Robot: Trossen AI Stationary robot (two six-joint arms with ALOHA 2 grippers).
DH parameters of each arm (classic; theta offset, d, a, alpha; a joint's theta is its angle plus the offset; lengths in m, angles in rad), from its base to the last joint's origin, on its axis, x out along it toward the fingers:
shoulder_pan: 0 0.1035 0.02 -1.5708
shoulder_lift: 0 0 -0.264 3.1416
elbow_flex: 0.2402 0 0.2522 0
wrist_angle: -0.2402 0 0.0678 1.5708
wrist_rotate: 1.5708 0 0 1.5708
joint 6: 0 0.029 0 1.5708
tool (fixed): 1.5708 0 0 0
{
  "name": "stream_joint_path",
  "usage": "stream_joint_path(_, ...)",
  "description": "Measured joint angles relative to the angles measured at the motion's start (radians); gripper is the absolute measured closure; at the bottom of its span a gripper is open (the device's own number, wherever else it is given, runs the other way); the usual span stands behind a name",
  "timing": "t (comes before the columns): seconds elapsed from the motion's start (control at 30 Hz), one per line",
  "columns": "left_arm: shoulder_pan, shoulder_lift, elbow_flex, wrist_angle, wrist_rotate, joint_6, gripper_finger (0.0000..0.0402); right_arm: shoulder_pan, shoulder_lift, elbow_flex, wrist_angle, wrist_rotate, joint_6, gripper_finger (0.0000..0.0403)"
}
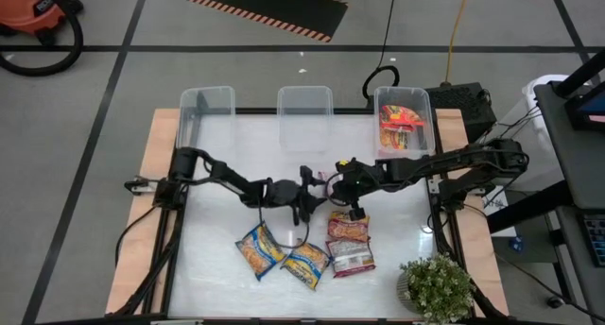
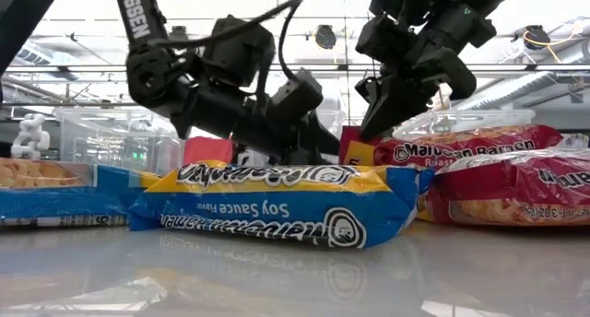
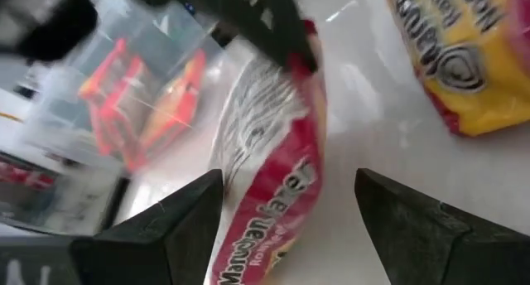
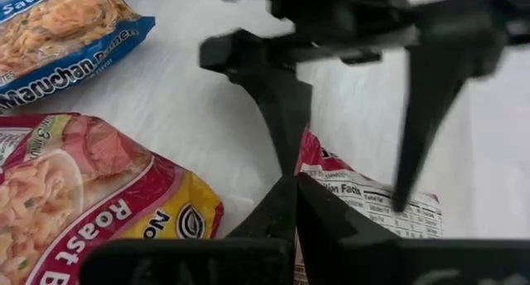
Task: Sort Maruchan noodles
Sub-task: Put the top red noodle pack into the middle transparent bin
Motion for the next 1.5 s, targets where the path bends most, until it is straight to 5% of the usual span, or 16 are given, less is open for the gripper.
stream_joint_path(0.57, 0.051, 0.048, 0.091, -0.045, 0.049, 0.033, 0.0124, 0.0, 0.001, 0.0, 0.02, -0.003, -0.016, 0.0403)
stream_joint_path(1.07, 0.048, 0.048, 0.094, -0.055, 0.024, 0.056, 0.0256, 0.0, -0.054, -0.001, 0.01, 0.057, 0.01, 0.0403)
stream_joint_path(1.5, 0.004, -0.008, 0.089, -0.071, -0.053, 0.072, 0.0269, 0.042, -0.294, -0.001, -0.093, 0.1, 0.062, 0.0403)
